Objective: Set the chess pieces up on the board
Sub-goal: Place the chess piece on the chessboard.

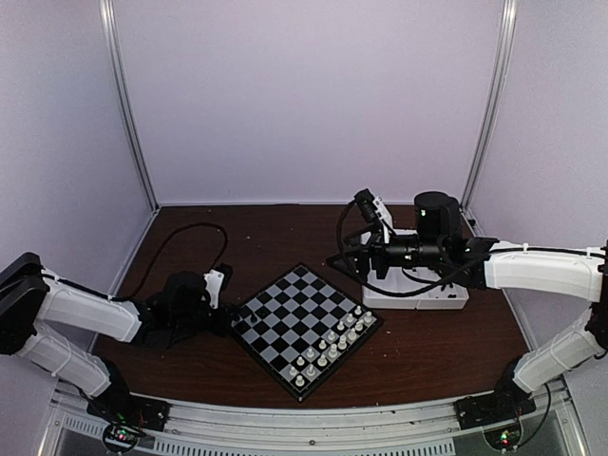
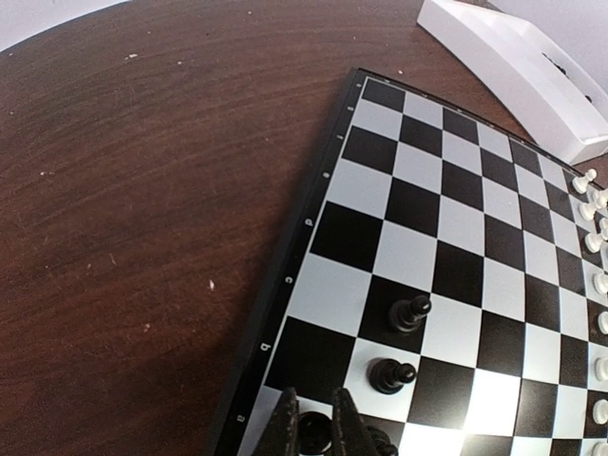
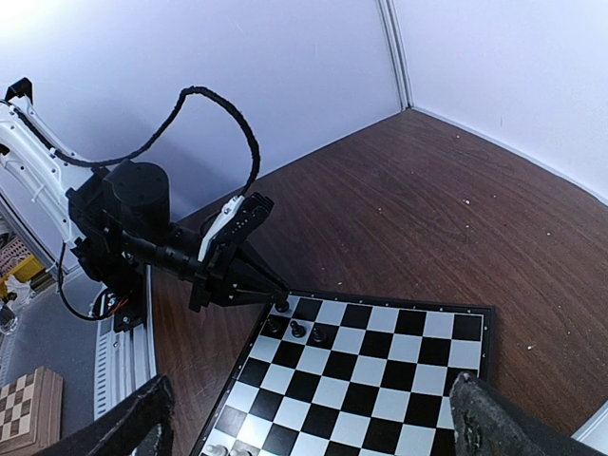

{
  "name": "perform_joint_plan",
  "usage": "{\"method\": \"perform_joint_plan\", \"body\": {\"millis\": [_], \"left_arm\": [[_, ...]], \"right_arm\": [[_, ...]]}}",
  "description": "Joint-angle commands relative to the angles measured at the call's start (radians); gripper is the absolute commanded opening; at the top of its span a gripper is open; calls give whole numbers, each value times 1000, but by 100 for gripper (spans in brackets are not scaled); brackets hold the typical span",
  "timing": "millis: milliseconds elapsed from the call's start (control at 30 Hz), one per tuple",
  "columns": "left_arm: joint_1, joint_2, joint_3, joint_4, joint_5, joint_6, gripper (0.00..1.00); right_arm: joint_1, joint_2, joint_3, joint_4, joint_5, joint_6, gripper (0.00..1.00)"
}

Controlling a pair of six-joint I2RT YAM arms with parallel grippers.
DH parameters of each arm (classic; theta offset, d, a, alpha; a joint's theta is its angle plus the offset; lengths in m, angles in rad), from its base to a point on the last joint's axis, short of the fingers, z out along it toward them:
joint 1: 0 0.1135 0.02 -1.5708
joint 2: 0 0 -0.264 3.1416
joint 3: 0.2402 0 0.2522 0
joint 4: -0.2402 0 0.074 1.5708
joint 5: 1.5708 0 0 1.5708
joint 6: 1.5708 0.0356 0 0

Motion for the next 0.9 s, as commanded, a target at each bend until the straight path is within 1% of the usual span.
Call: {"method": "perform_joint_plan", "body": {"millis": [0, 400, 567, 867], "left_arm": [[5, 3, -34, 106, -24, 25, 0], [5, 1, -22, 68, -25, 27, 1], [6, -3, -26, 67, -39, 33, 3], [5, 14, -23, 74, -35, 37, 3]], "right_arm": [[-4, -19, -2, 20, -4, 4, 100], [-5, -11, 1, 25, -12, 8, 100], [-5, -13, 1, 25, -14, 8, 100], [-4, -12, 1, 28, -18, 12, 100]]}}
